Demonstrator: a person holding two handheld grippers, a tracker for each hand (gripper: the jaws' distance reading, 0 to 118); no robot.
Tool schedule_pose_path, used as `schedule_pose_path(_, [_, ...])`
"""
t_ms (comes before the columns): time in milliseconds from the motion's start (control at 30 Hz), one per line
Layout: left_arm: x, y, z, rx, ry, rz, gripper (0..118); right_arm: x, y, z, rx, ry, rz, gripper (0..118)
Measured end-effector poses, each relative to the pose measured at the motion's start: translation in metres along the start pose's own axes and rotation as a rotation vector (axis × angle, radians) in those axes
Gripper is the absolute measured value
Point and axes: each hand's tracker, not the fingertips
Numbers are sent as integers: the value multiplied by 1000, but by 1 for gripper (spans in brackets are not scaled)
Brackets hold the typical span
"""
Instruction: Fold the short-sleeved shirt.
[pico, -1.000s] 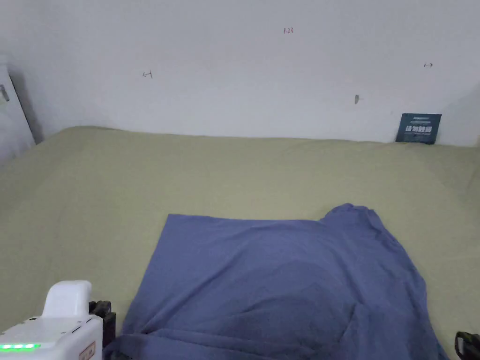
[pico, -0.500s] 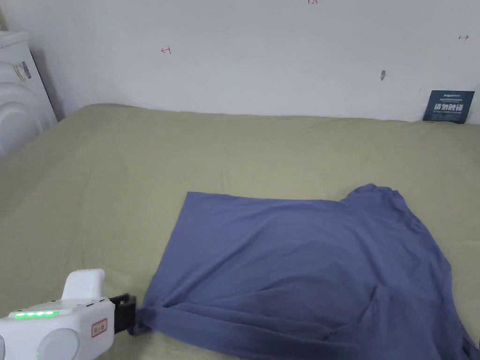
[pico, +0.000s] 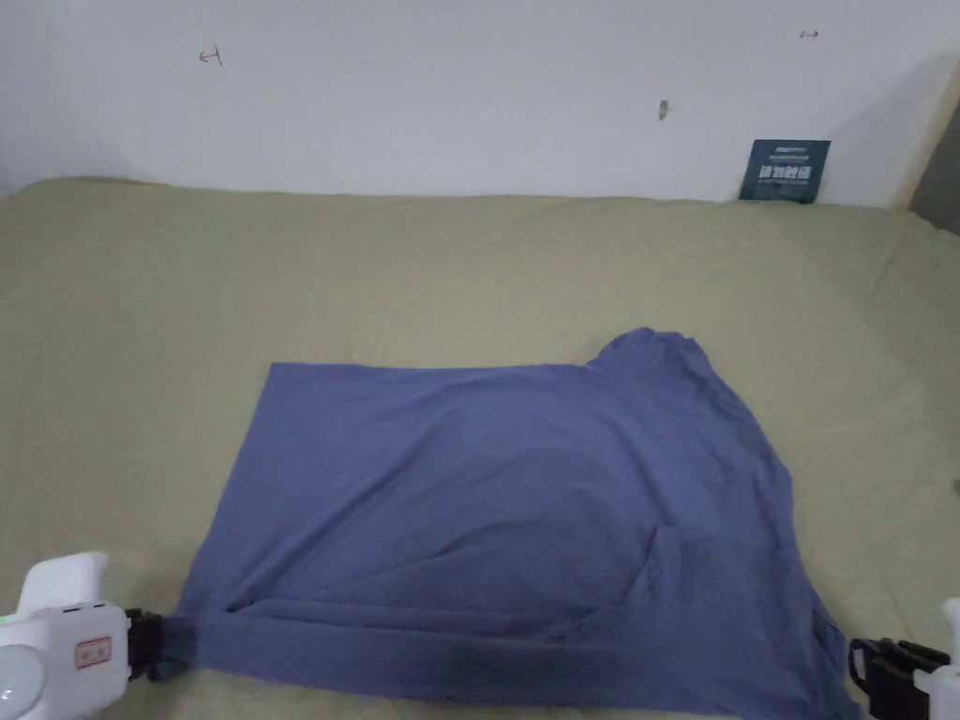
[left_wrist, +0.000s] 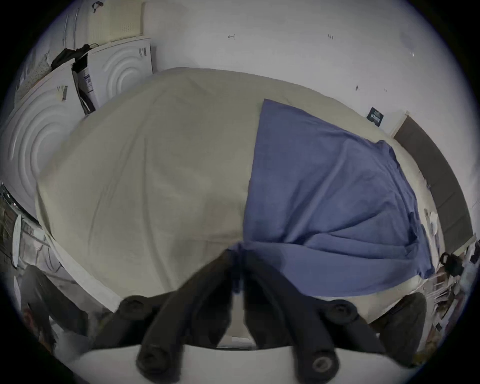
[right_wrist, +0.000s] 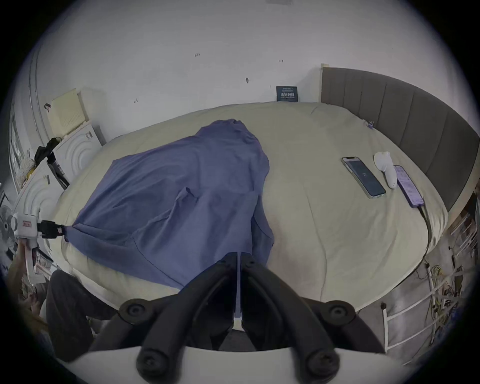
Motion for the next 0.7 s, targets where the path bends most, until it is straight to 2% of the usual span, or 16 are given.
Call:
schedule_pose_path(67, [14,-7,21,2,5,-21,3,2,0,2,-14,16,6,7])
schedule_pose_path(100, [18,-8,24,11,18,-41,3,3,0,3,-23,34,8,14])
schedule_pose_path(167, [13,-3,20,16,31,-58,3,3,0,-1,-69,54,18,84])
schedule_pose_path(200, [7,1,16,13,31,-57,3,3,-3,-6,-101,75,23,107])
schedule_pose_path(233, [7,2,17,15,30,-54,3,2,-5,-9,-122,87,29,112])
schedule_pose_path(333, [9,0,19,-1,14,-51,4,1,-15,-24,-166,42,57,113])
schedule_pose_path(400, [8,3,19,-2,22,-62,3,4,-20,-33,-192,35,49,111])
schedule_pose_path(433, [9,1,17,-3,27,-68,3,6,-21,-35,-201,39,45,102])
schedule_pose_path(467, [9,2,16,-7,29,-75,3,7,-22,-35,-205,36,45,71])
schedule_pose_path(500, [7,3,15,-9,30,-78,4,8,-22,-34,-209,26,56,20])
schedule_pose_path(533, [6,3,14,-18,27,-75,3,8,-22,-32,-186,-16,85,5])
schedule_pose_path(600, [-1,3,10,-30,25,-80,3,11,-17,-25,-182,36,70,5])
schedule_pose_path(700, [-3,4,15,-33,15,-102,3,10,-3,-17,-149,37,81,5])
